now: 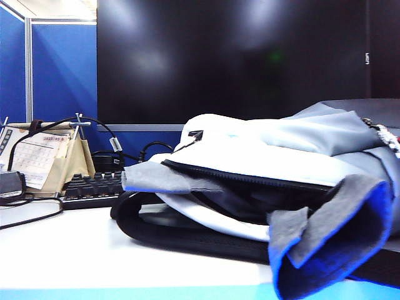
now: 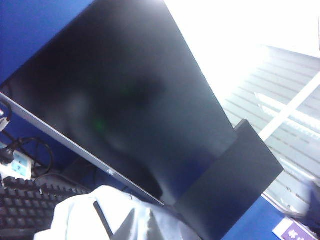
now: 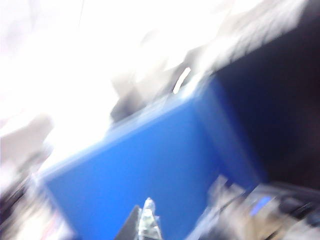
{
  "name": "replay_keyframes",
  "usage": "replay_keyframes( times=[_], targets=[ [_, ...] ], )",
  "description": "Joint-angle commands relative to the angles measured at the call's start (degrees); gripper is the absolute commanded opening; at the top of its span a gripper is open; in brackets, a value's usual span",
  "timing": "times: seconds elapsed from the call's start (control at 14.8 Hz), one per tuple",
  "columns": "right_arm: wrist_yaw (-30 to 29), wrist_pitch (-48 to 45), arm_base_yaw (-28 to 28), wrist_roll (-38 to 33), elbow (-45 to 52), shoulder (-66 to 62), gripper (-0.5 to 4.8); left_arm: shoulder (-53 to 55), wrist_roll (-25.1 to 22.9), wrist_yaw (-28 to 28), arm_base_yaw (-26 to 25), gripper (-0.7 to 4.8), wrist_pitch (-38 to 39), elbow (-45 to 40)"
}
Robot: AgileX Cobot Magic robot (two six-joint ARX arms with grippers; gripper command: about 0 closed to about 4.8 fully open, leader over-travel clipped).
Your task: Take the gray clothes out of the backpack.
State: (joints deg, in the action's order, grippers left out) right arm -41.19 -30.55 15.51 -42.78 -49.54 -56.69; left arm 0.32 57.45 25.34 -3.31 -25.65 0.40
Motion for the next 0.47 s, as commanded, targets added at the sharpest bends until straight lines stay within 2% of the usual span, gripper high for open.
replay_keyframes(
  times=[0.07,0.13,0.2,0.27,0.34,0.47],
  targets=[
    [16.11,6.97,12.02,14.56,-5.4,-15.45,1.12,-0.13,-0.31,0.42,0.09,0.3,-0.76,0.15],
    [20.7,6.86,13.94,17.75,-5.49,-18.49,2.48,-0.13,-0.31,0.5,0.09,0.3,-0.79,0.15],
    [24.7,6.67,16.44,20.57,-5.7,-22.97,4.45,-0.13,-0.46,1.9,0.13,0.3,-0.76,0.15],
    [24.9,6.6,17.53,21.05,-5.7,-25.55,4.68,-0.13,-0.55,2.69,0.13,0.3,-0.72,0.13],
    [28.15,6.43,19.28,23.04,-5.7,-27.76,4.68,-0.13,-1.55,3.58,0.13,0.3,-0.66,0.15],
    [39.3,5.79,22.1,26.8,-5.73,-31.21,4.79,-0.13,-1.55,5.53,0.13,0.3,-0.61,0.15]
  ],
)
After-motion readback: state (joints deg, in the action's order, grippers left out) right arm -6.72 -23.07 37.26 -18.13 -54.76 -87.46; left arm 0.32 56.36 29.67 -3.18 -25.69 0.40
